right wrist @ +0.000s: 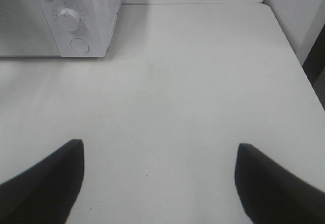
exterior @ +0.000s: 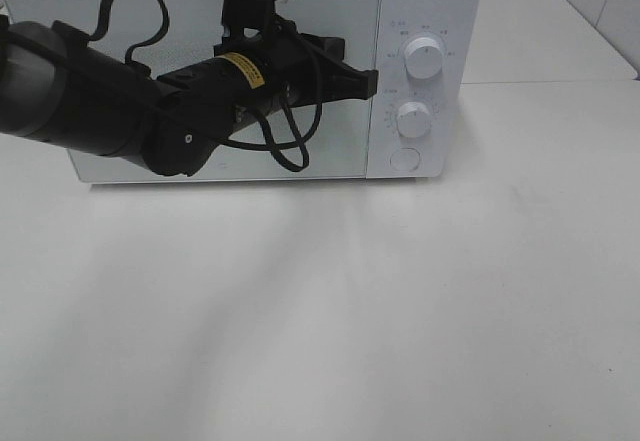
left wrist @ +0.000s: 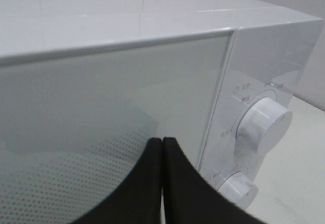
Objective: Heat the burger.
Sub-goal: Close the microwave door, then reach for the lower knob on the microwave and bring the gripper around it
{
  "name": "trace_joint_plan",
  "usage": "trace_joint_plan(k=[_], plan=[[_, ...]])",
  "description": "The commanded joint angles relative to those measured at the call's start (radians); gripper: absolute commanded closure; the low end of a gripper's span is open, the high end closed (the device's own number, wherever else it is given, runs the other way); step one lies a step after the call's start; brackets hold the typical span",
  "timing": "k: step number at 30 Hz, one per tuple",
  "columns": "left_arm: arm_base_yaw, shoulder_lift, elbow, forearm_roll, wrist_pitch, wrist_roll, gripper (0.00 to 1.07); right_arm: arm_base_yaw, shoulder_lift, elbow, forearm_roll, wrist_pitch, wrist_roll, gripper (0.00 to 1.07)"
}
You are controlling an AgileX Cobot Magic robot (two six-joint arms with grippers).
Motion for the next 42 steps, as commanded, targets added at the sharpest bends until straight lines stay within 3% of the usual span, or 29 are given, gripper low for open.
trace_joint_plan(k=[1, 4, 9, 17, 24, 25, 28, 30, 31, 32, 33, 34, 36, 42], plan=[[0.032, 0.007, -0.028, -0.095, -0.021, 0.002, 1.07, -0.007, -0.025, 0.002, 0.0, -0.011, 0.008, 0.31], [0.027, 0.005, -0.028, -0.086, -0.002, 0.002, 1.07, -0.007, -0.025, 0.002, 0.0, -0.011, 0.008, 0.31], [-0.003, -0.043, -0.027, -0.066, 0.215, 0.003, 1.07, -0.007, -0.025, 0.002, 0.0, -0.011, 0.008, 0.31], [-0.049, -0.078, -0.027, -0.037, 0.373, 0.003, 1.07, -0.007, -0.025, 0.002, 0.0, -0.011, 0.008, 0.31], [-0.097, -0.134, -0.027, -0.033, 0.615, 0.003, 1.07, -0.007, -0.025, 0.002, 0.0, -0.011, 0.008, 0.31], [-0.102, -0.148, -0.027, -0.033, 0.702, -0.005, 0.99, -0.007, -0.025, 0.002, 0.0, -0.011, 0.008, 0.31], [-0.102, -0.155, -0.027, -0.034, 0.747, -0.005, 0.93, -0.007, -0.025, 0.002, 0.0, -0.011, 0.008, 0.31], [-0.102, -0.181, -0.027, -0.035, 0.921, -0.005, 0.56, -0.007, -0.025, 0.002, 0.0, -0.011, 0.009, 0.31], [-0.102, -0.181, -0.027, -0.035, 0.921, -0.005, 0.56, -0.007, -0.025, 0.002, 0.0, -0.011, 0.009, 0.31], [-0.102, -0.19, -0.027, -0.035, 0.96, -0.009, 0.43, -0.007, -0.025, 0.002, 0.0, -0.011, 0.009, 0.31], [-0.102, -0.202, -0.027, -0.037, 1.022, -0.029, 0.19, -0.007, -0.025, 0.002, 0.0, -0.011, 0.009, 0.31], [-0.102, -0.202, -0.027, -0.037, 1.022, -0.029, 0.19, -0.007, -0.025, 0.002, 0.0, -0.011, 0.009, 0.31], [-0.102, -0.213, -0.027, -0.036, 1.103, -0.046, 0.05, -0.007, -0.025, 0.002, 0.0, -0.011, 0.009, 0.31], [-0.102, -0.227, -0.027, -0.036, 1.232, -0.046, 0.05, -0.007, -0.025, 0.002, 0.0, -0.011, 0.009, 0.31]])
